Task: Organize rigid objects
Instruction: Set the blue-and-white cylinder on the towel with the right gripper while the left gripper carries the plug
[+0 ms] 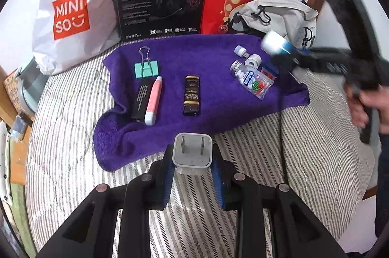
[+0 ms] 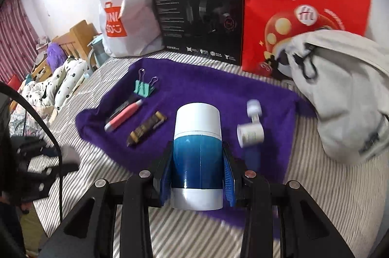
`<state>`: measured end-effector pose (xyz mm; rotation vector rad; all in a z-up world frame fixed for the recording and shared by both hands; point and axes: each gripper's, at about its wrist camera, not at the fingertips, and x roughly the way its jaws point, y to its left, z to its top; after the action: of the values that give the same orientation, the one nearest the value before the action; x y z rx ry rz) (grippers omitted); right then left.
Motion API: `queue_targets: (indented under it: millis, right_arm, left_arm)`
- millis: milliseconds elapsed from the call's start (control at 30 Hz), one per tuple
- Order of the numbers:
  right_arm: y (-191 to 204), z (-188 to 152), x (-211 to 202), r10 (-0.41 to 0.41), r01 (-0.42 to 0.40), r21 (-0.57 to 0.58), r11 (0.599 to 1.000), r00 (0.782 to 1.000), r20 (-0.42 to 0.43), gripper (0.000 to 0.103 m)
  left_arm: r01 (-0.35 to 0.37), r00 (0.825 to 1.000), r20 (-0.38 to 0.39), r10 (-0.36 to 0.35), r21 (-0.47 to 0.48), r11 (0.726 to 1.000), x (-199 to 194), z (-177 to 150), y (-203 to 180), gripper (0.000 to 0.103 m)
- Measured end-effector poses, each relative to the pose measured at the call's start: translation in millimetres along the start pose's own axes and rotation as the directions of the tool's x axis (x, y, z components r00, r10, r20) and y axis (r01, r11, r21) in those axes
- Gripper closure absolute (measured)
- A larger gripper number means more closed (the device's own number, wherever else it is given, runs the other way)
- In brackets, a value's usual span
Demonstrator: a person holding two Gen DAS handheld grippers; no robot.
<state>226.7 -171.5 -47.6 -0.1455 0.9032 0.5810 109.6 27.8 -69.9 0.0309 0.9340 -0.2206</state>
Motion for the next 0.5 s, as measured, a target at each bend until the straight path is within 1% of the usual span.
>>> queue_targets:
  millis: [167,267,400,500]
  right_arm:
    - [-13.0,31.4,39.0,-0.014,0.014,-0.02,1.0,0.999,-0.029,0.067]
    - [-17.1,46.4,64.4,-0.028,0.025,-0.047,0.999,0.998,-0.064,0.067]
    - [-20.1,57.6,93.4,-0.048,0.04,-0.077,0.996,0.993,-0.107,0.067]
    - [-20.0,62.4,112.1,-0.082,0.068,-0.104,0.992,0.987,-0.138,0.067]
  left_arm:
    - [-0.002,1.0,-0.019,0.001,-0.036,0.999,4.4,-7.0,11.4,0.076]
    - [0.0,1.0,-0.028,-0.002,-0.056,0.998,9.0,-8.4,17.6,0.076]
    - [0.012,1.0,-0.022,-0.013,-0.081,0.997,12.2,-6.7,22.9,0.076]
    - [0.019,1.0,-0.019,-0.021,-0.089,0.996,15.8,-4.9,25.5,0.076]
